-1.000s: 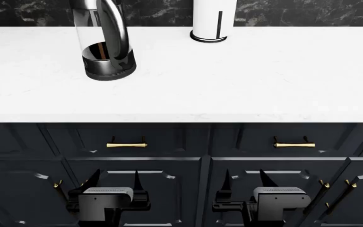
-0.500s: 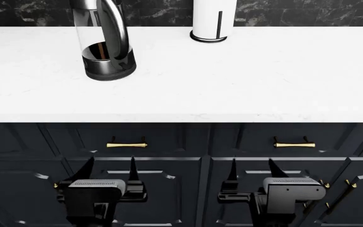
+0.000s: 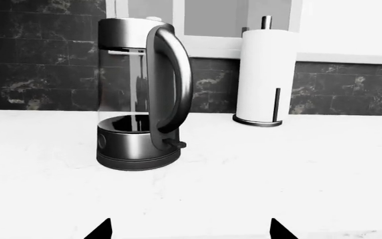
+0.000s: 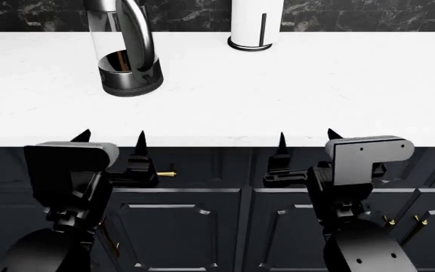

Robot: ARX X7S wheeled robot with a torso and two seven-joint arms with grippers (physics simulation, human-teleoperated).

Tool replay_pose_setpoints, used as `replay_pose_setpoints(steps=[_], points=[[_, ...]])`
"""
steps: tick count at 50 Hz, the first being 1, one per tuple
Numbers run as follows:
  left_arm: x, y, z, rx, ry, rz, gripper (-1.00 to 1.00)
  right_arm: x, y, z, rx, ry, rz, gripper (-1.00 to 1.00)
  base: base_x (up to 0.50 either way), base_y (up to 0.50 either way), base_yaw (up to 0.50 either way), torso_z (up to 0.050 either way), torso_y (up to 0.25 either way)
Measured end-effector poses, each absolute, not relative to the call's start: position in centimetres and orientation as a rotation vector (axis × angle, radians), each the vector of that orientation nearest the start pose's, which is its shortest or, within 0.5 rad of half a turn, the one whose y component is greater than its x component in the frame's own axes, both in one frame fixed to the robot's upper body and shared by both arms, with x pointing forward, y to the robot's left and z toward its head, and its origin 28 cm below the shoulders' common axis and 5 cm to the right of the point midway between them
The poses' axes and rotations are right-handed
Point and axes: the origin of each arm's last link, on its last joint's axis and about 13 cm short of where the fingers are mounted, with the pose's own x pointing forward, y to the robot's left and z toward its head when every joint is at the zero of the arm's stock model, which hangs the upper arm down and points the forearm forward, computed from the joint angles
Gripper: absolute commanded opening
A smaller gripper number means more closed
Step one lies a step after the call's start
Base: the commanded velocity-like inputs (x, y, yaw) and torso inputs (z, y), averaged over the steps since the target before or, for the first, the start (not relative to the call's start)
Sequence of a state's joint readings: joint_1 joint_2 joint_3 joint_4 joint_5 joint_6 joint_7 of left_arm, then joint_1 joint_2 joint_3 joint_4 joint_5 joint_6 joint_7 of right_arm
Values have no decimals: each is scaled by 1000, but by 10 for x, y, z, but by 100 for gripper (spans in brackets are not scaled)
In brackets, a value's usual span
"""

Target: Press down the lever to turn on the electric kettle.

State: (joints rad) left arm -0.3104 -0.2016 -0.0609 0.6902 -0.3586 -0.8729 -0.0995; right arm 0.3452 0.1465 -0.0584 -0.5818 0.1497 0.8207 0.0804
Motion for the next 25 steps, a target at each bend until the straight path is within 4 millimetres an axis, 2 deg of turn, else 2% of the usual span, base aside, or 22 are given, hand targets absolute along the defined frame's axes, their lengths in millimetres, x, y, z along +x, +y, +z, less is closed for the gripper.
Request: replay_pose_setpoints(steps=[13, 25], points=[[237, 238, 208, 6, -132, -107, 100, 260, -106, 192, -74, -109, 59, 100, 0, 0, 0, 0, 0], [243, 244, 225, 13, -136, -95, 100, 268, -105, 208, -76, -111, 63, 100, 0, 0, 0, 0, 0]])
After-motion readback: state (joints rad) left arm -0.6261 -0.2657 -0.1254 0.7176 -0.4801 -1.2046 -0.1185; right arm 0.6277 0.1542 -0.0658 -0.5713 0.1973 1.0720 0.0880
